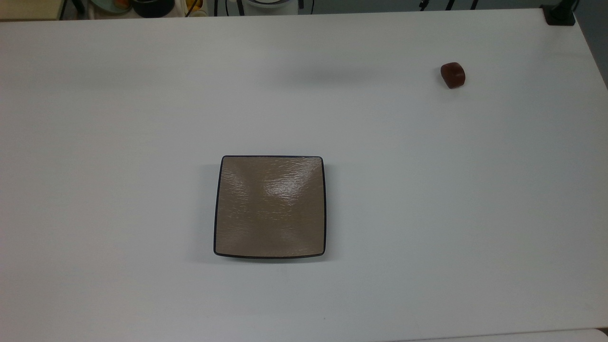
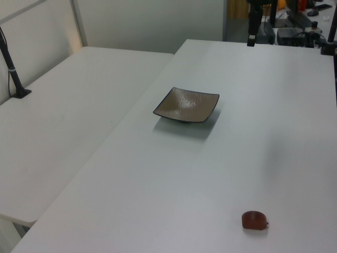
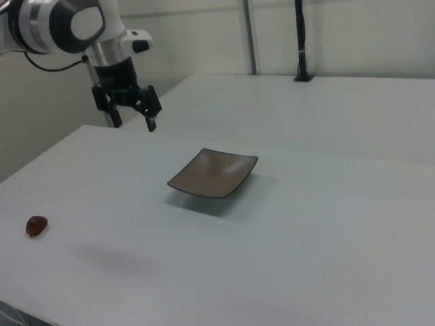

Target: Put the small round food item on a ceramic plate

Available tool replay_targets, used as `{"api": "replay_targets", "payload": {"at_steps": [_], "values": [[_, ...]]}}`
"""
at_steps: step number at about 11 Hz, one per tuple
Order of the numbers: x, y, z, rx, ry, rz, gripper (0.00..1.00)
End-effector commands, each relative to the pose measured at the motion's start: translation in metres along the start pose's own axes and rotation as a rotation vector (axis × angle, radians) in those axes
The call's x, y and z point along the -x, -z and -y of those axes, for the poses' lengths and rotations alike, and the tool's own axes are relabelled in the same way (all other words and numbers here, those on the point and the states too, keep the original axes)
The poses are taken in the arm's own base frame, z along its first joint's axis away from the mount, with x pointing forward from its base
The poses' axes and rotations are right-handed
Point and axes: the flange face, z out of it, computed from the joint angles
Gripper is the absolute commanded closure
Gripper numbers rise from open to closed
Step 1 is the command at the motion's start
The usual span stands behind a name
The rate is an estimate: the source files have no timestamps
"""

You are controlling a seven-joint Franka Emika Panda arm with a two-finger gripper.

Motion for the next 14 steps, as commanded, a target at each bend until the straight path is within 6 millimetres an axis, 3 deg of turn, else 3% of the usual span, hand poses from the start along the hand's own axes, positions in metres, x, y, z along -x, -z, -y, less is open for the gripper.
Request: {"api": "replay_targets", "payload": {"at_steps": [1,4,6,8,10,11,14], "values": [[0.007,0.000,0.002,-0.004,0.015,-0.016,0.00],[0.010,0.005,0.008,-0.019,0.014,-0.013,0.00],[0.017,0.008,0.027,-0.026,-0.001,0.025,0.00],[0.018,0.017,0.069,-0.022,-0.026,0.011,0.00],[0.022,0.014,0.113,-0.022,0.006,0.018,0.00],[0.030,0.009,0.149,-0.018,0.007,0.031,0.00],[0.045,-0.012,0.211,-0.016,0.026,0.065,0.00]]}}
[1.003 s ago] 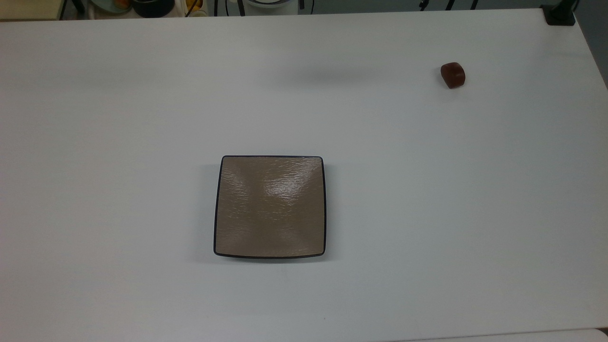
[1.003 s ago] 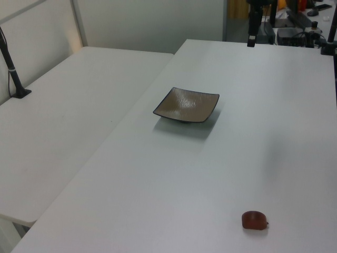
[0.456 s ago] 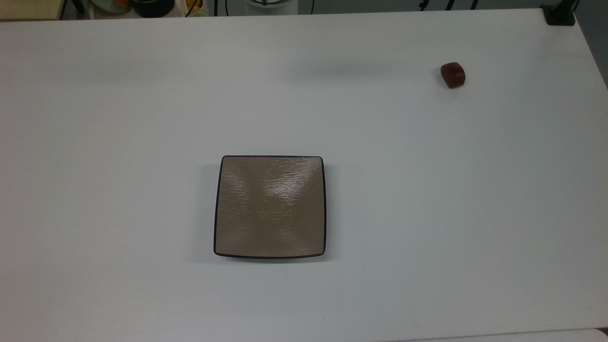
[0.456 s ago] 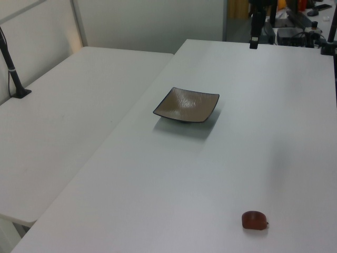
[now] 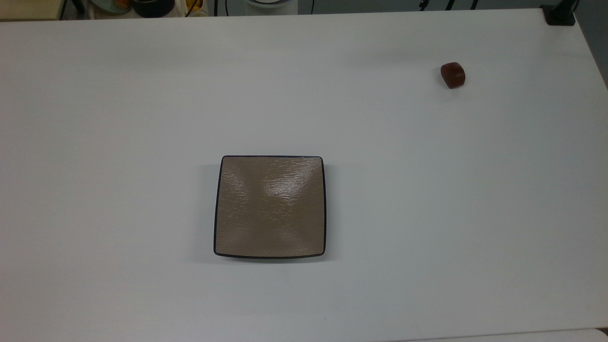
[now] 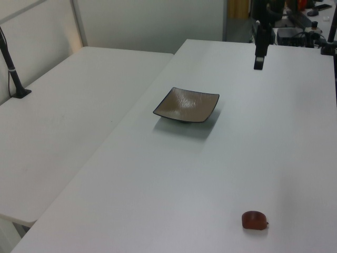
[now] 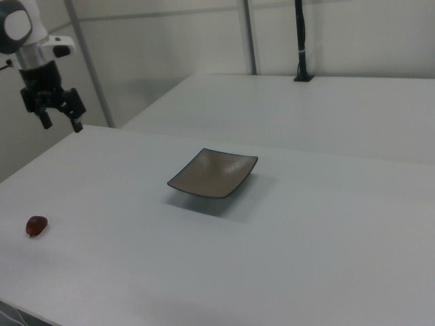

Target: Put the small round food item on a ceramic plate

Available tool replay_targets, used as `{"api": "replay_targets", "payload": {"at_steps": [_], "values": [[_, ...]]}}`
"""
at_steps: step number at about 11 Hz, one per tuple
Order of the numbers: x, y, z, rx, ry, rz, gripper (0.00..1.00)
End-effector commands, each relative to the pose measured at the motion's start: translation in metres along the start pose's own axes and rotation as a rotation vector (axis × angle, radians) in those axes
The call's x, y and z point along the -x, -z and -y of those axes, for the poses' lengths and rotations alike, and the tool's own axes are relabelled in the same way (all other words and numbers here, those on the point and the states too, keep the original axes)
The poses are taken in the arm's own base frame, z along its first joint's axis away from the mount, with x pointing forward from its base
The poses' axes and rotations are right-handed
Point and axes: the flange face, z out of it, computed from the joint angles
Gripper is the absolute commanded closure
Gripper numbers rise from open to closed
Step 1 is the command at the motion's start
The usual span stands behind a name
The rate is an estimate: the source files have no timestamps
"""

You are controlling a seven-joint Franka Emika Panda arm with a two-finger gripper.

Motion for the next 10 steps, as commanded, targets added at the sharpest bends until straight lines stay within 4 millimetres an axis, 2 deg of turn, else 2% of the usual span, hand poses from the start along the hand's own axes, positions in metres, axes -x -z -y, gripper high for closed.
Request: {"api": "replay_targets", "payload": {"at_steps": [1,4,9,10], "values": [[0.017,-0.026,0.058,-0.013,0.024,0.060,0.00],[0.025,-0.060,0.113,-0.026,0.093,0.109,0.00],[0.024,-0.127,0.151,-0.097,0.124,0.152,0.00],[0.023,-0.148,0.160,-0.100,0.137,0.172,0.00]]}}
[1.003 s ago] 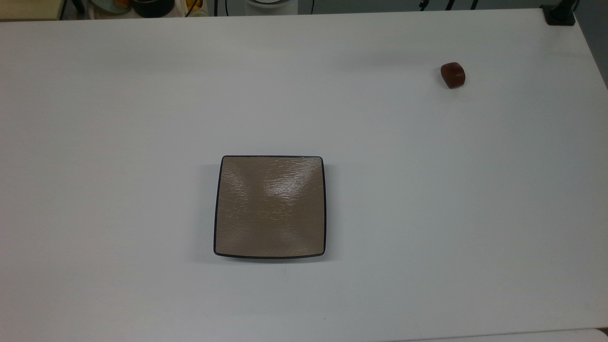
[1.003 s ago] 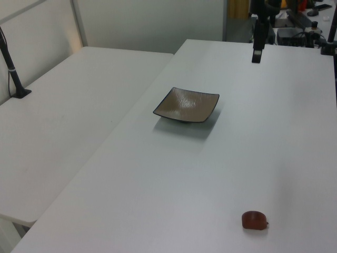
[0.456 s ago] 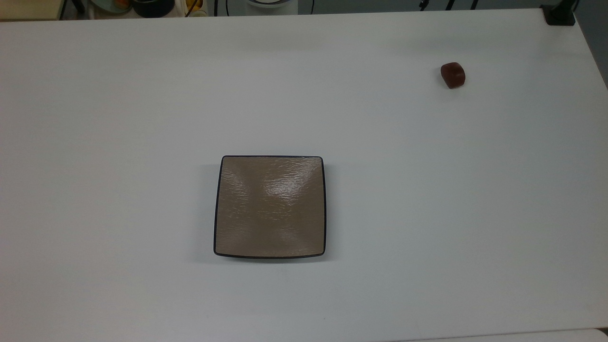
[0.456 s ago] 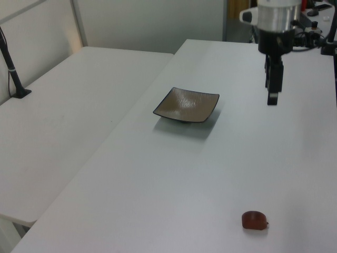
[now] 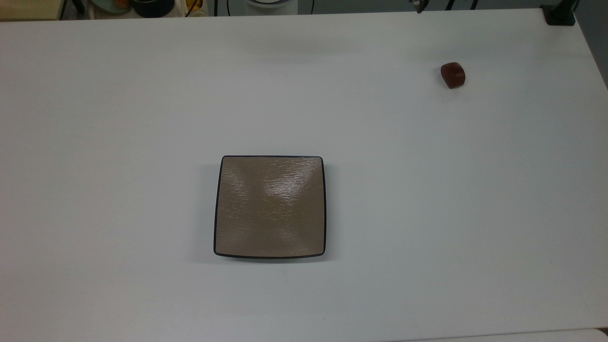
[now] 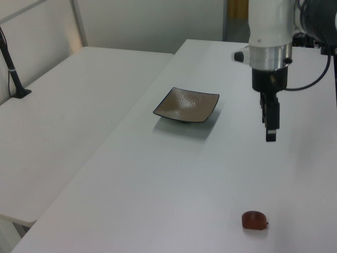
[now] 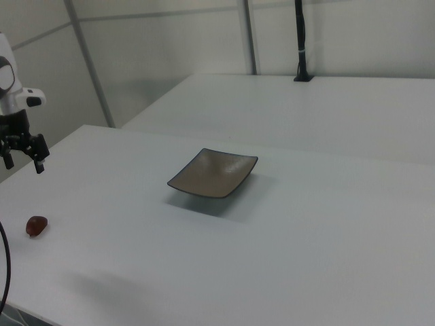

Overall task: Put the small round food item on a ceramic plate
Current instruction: 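Move the open gripper over the small reddish-brown food item and lower it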

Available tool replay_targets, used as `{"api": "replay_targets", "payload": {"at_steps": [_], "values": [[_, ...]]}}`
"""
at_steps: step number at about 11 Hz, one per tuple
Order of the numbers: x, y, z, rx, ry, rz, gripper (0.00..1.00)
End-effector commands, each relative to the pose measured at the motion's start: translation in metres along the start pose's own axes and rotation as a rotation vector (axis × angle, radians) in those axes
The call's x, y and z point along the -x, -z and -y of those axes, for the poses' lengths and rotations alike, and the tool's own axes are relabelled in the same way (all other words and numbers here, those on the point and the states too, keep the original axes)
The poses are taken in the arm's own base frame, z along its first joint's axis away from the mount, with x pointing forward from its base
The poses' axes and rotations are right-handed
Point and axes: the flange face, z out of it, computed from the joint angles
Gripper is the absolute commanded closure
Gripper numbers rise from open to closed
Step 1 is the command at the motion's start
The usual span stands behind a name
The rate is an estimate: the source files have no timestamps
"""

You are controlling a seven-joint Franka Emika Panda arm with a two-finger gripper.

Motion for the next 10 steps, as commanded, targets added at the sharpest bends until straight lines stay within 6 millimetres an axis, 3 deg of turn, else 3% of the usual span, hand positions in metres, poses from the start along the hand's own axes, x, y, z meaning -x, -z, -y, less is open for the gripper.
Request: {"api": "replay_targets", "payload": {"at_steps": [1,7,10], "values": [[-0.010,-0.053,0.021,-0.028,0.021,0.034,0.00],[-0.015,-0.144,0.065,-0.022,-0.006,0.026,0.00],[-0.017,-0.177,0.077,0.002,-0.043,-0.001,0.00]]}}
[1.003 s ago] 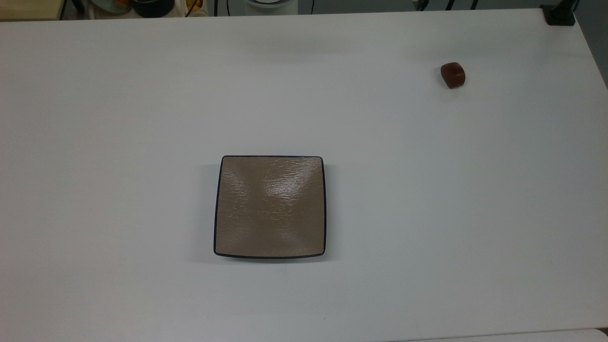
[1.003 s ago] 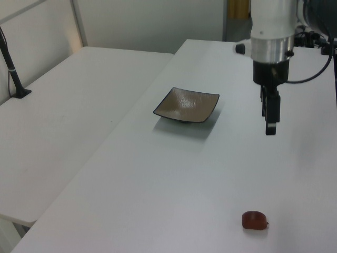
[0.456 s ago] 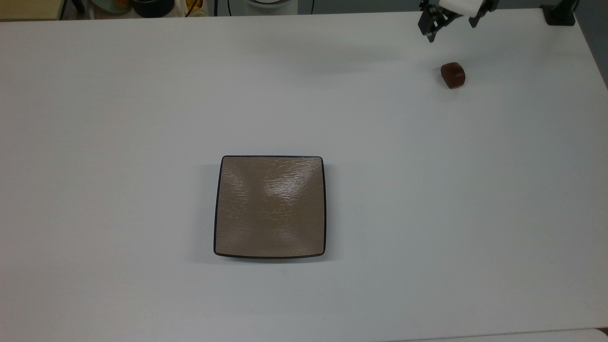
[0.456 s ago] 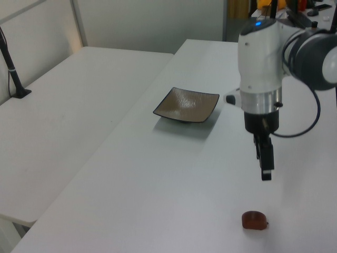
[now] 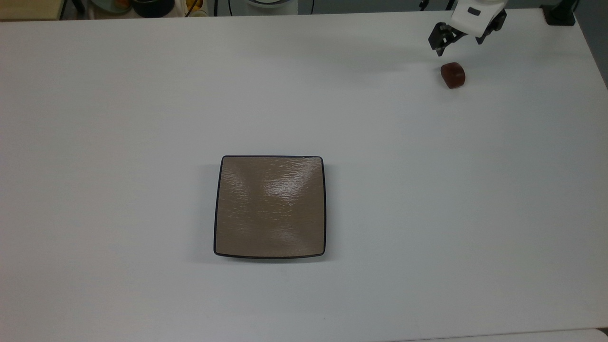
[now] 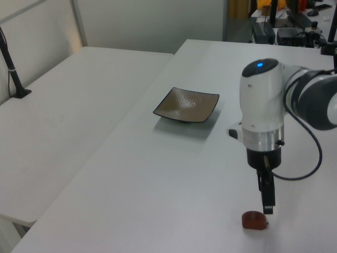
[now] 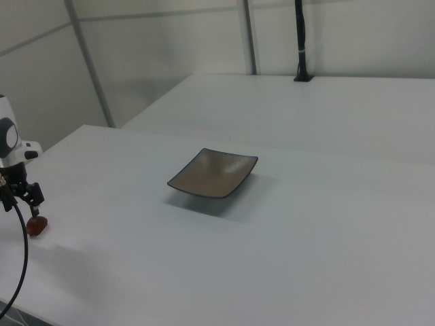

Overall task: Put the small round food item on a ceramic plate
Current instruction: 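Move the open gripper over the small reddish-brown food item and lower it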

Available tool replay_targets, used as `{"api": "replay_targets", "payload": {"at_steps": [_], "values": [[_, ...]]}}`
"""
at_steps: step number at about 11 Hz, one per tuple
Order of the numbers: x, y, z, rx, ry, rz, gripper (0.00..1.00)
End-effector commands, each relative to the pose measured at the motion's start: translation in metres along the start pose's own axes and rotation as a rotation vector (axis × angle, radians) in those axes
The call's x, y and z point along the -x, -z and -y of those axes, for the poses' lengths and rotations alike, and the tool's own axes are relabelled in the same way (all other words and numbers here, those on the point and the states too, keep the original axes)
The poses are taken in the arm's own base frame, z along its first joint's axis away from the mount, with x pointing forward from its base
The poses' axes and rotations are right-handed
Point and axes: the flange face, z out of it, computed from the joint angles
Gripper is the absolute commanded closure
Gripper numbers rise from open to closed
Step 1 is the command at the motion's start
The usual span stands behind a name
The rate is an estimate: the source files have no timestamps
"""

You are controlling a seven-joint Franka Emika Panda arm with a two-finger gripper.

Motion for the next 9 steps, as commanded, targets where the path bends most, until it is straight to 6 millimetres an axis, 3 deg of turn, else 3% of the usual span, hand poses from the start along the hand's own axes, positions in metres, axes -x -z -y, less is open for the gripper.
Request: {"api": "replay_targets", "payload": {"at_steps": [1,5,6,9], "values": [[-0.005,-0.029,0.006,0.029,-0.040,-0.044,0.00],[-0.012,-0.056,0.004,0.062,-0.028,-0.063,0.00],[-0.014,-0.063,0.003,0.066,-0.029,-0.054,0.05],[-0.015,-0.065,0.002,0.065,-0.027,-0.055,0.36]]}}
